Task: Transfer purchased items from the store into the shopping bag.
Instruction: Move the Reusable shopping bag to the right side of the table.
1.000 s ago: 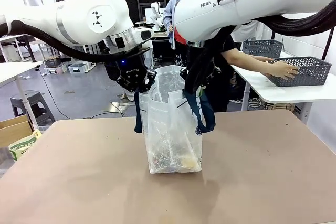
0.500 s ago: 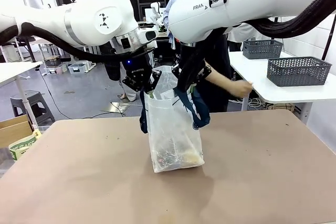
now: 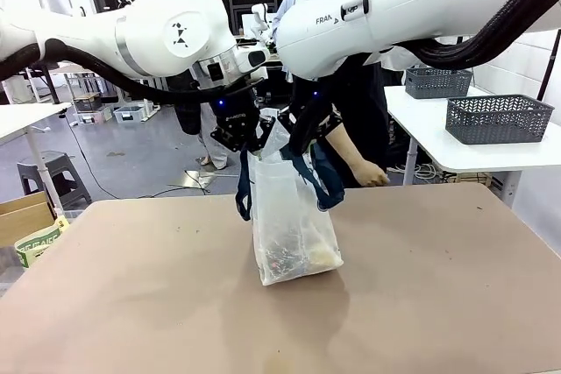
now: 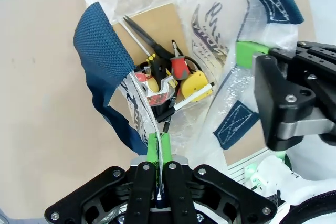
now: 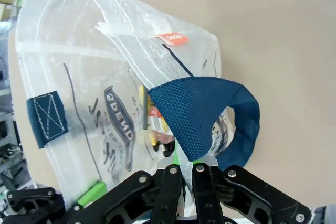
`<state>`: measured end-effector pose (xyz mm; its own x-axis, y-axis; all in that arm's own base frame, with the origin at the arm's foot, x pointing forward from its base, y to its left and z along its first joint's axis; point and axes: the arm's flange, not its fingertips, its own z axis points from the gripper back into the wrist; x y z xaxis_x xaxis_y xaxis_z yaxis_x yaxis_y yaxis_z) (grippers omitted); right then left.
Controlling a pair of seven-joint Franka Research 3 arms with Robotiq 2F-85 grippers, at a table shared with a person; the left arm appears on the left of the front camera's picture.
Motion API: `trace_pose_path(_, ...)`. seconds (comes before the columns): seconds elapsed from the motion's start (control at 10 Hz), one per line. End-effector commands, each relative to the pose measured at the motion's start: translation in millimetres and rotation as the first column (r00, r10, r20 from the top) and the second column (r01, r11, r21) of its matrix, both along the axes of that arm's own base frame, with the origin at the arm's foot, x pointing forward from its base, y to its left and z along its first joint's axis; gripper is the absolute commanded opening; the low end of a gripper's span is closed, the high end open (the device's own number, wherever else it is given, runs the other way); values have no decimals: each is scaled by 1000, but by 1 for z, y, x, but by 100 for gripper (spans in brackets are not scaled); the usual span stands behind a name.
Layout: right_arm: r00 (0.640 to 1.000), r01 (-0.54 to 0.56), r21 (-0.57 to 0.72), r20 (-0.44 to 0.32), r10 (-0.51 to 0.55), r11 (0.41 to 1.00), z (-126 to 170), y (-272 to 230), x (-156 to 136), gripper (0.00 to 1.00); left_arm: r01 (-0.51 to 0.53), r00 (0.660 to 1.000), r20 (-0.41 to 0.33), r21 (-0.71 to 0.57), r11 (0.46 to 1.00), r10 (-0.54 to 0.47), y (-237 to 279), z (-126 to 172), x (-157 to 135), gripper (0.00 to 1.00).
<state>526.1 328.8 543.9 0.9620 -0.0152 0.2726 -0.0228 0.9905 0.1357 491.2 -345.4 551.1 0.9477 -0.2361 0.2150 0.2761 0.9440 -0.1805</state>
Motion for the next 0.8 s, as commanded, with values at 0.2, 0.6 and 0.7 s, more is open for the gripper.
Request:
trace_pose_path(0.2,1000,-5,9,2,5,1000,-1,3,1,0,10,1000,4,-3,1000,-10,-1,0,1,0)
trace_pose_path(0.6,1000,-5,9,2,5,1000,-1,3,1,0,10,1000,4,-3,1000,-10,-1,0,1,0)
trace_pose_path(0.7,1000,-5,9,2,5,1000,-1,3,1,0,10,1000,4,-3,1000,-10,-1,0,1,0)
